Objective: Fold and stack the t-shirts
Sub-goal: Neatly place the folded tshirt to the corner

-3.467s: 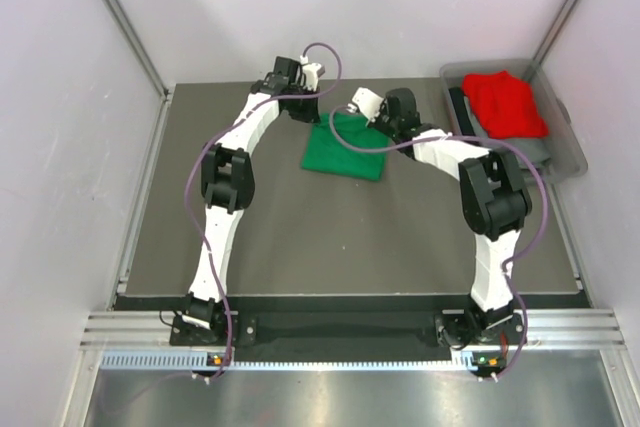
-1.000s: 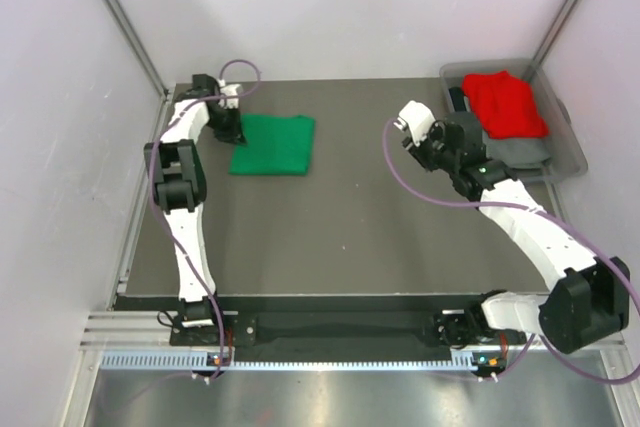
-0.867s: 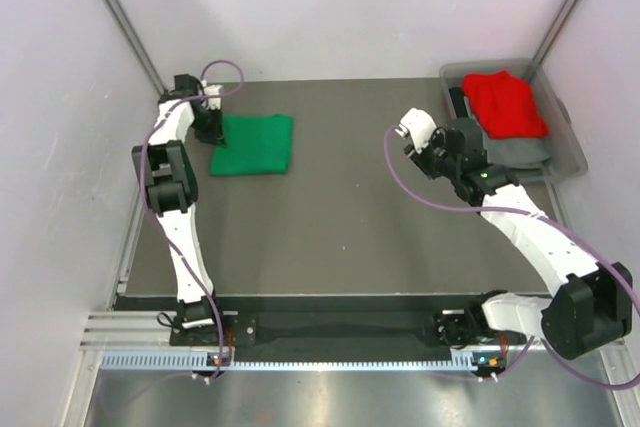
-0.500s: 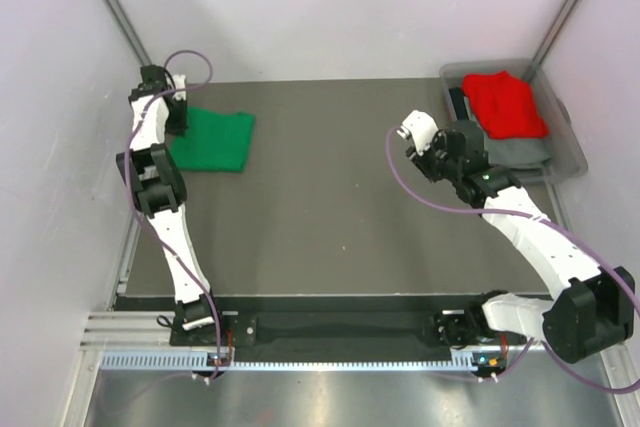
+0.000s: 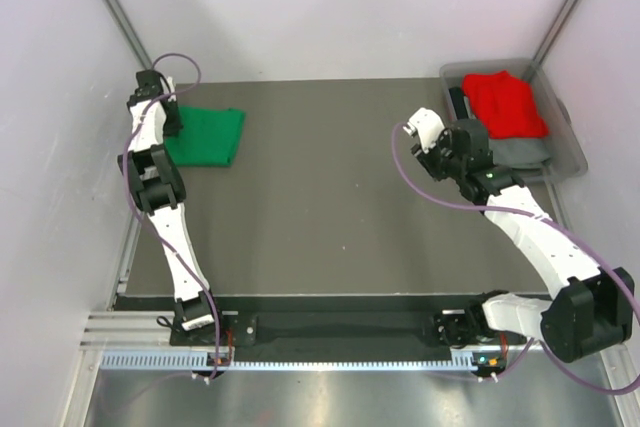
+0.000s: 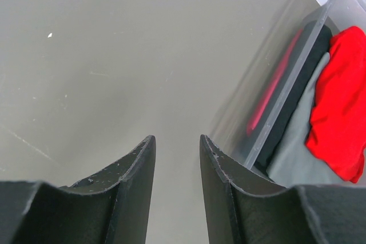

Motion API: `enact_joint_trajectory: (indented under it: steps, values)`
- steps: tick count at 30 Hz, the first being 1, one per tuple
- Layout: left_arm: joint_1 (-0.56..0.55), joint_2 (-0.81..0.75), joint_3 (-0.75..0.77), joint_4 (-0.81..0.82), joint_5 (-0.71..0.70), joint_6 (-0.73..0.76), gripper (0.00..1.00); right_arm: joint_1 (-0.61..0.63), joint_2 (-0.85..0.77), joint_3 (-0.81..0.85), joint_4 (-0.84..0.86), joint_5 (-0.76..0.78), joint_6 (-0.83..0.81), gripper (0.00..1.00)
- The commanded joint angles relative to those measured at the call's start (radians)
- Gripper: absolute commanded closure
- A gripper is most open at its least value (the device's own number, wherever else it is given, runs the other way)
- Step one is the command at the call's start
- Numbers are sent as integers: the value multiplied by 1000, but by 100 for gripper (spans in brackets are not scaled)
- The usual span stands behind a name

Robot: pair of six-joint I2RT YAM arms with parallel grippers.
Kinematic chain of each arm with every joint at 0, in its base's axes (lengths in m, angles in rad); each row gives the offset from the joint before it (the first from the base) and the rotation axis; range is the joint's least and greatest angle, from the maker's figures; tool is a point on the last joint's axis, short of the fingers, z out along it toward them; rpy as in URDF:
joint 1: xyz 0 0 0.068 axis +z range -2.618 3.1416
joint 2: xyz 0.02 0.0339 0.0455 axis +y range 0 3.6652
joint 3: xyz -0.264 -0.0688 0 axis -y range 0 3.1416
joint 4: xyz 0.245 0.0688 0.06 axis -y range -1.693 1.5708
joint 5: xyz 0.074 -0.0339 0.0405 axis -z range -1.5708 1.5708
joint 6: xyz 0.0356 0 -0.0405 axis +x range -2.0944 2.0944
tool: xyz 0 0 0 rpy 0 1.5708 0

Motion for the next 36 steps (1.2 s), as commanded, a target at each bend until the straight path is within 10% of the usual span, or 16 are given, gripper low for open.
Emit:
enact_joint_trajectory:
  steps: [1,36]
  values:
    - [23,26,48,93,-29,-56,100,-25,-6,-1,29,-10,21,63]
    - [59,120,172,105,-157,-79,100,-57,43,0,45,-32,30,62]
